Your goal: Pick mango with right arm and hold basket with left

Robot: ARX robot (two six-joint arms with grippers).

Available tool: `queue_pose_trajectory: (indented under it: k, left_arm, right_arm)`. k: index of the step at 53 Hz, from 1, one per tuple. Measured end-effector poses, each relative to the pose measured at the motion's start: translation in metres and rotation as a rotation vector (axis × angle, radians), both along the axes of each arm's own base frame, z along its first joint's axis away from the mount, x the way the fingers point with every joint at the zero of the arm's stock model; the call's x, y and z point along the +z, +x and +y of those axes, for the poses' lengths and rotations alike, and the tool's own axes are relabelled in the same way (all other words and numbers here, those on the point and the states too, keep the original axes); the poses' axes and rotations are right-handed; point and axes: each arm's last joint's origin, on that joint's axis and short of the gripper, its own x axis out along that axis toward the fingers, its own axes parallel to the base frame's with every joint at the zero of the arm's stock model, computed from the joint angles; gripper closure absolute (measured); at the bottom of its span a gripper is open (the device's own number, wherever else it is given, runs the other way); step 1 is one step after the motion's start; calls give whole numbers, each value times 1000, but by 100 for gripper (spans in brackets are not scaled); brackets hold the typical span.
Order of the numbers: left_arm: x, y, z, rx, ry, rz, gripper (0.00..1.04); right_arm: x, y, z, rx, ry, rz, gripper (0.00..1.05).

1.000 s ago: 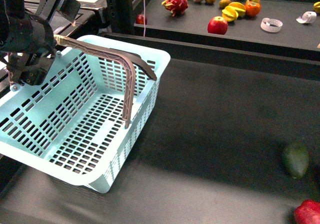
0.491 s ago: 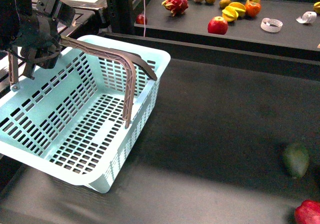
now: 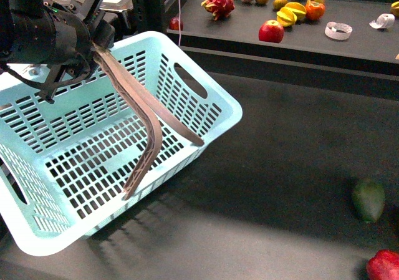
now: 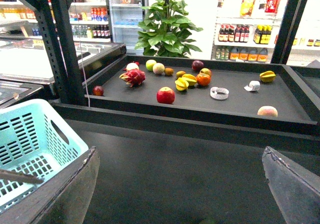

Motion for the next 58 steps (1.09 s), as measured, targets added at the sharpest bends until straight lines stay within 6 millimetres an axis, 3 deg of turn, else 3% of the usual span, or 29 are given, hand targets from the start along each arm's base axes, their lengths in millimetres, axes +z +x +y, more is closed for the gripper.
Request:
queue_pose_trajectory:
  k: [15, 33, 40, 58]
  left_arm:
    - [32, -44, -32, -298, 173, -237, 98]
    - [52, -84, -87, -583, 193, -451, 98]
    - [54, -94, -104, -655, 203, -486, 98]
    - [56, -100, -123, -719, 218, -530, 98]
  right_arm:
    - [0, 0, 0, 0, 0, 0, 8]
    - [0, 0, 0, 0, 0, 0, 8]
    - [0, 0, 0, 0, 0, 0, 8]
    - [0, 0, 0, 0, 0, 0, 8]
